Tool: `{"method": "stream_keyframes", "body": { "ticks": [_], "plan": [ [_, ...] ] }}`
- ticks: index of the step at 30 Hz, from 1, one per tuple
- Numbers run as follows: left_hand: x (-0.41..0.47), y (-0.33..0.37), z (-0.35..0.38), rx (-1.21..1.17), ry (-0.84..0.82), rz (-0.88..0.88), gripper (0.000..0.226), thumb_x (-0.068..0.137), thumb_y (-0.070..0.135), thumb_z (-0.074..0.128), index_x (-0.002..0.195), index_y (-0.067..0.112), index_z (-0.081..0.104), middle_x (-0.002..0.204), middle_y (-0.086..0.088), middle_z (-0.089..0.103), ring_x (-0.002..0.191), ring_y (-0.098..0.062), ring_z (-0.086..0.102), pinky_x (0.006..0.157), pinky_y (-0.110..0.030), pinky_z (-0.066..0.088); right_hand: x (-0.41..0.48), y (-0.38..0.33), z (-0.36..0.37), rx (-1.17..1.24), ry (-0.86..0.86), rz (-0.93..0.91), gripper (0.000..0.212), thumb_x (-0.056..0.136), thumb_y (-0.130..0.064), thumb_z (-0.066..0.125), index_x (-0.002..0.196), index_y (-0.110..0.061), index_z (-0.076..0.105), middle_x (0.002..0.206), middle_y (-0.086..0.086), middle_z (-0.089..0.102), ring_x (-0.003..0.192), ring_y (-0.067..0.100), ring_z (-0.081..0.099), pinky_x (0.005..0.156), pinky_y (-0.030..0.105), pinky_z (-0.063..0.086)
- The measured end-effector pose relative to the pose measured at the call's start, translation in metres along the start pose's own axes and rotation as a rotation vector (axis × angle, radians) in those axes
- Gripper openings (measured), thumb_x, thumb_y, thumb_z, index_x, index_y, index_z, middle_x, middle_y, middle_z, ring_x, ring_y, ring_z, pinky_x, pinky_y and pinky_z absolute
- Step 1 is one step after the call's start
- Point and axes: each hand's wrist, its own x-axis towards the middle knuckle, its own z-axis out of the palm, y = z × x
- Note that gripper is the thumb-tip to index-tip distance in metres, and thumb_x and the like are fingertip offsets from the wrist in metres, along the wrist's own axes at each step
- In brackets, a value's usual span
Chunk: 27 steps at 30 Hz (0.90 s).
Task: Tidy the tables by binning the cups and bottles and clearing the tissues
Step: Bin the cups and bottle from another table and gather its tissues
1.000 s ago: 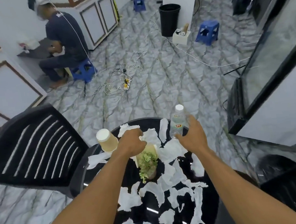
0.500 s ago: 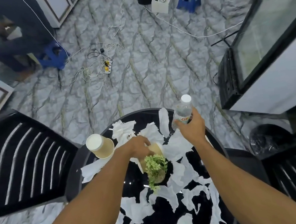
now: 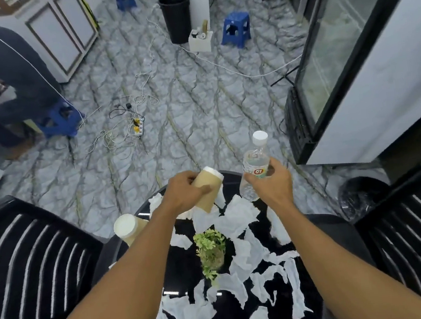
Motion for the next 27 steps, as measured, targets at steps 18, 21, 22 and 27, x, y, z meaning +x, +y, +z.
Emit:
{"method": "stream_keyframes", "body": {
  "ticks": [18,21,22,27],
  "plan": [
    [-0.289,0.259,0.356,-0.115,-0.185,0.745,0.057,0.077,0.061,0.072,0.127,0.04,0.054,0.114,0.021,0.064,0.103,-0.005,0.06,0.088,-0.035,0.054,-0.229,0.12,-0.445,0.055,0.616,0.142,0.031,0.065,-0.034,0.085,0.088,-0.03,0.066,0.08,-0.014,0.071,0.074,0.001,0.067,0.069,0.029,0.057],
    [-0.357,0.279,0.422,-0.136,-0.293,0.789,0.059,0.074,0.059,0.072,0.126,0.04,0.054,0.115,0.019,0.065,0.103,-0.007,0.061,0.09,-0.038,0.054,-0.294,0.156,-0.511,0.004,0.714,0.226,0.03,0.064,-0.038,0.086,0.087,-0.03,0.068,0.078,-0.013,0.072,0.074,0.002,0.068,0.071,0.032,0.058],
    [-0.378,0.285,0.441,-0.144,-0.333,0.809,0.056,0.074,0.057,0.073,0.124,0.041,0.054,0.112,0.019,0.065,0.101,-0.006,0.061,0.089,-0.037,0.054,-0.315,0.167,-0.53,-0.005,0.755,0.258,0.031,0.063,-0.039,0.086,0.086,-0.029,0.068,0.079,-0.013,0.072,0.074,0.002,0.068,0.072,0.032,0.059],
    [-0.459,0.306,0.518,-0.089,-0.514,0.869,0.054,0.076,0.055,0.074,0.124,0.041,0.053,0.109,0.016,0.065,0.097,-0.011,0.062,0.087,-0.042,0.055,-0.407,0.218,-0.608,-0.012,0.978,0.437,0.03,0.064,-0.034,0.086,0.084,-0.022,0.068,0.079,-0.011,0.071,0.077,0.007,0.068,0.071,0.03,0.056]
  ]
}}
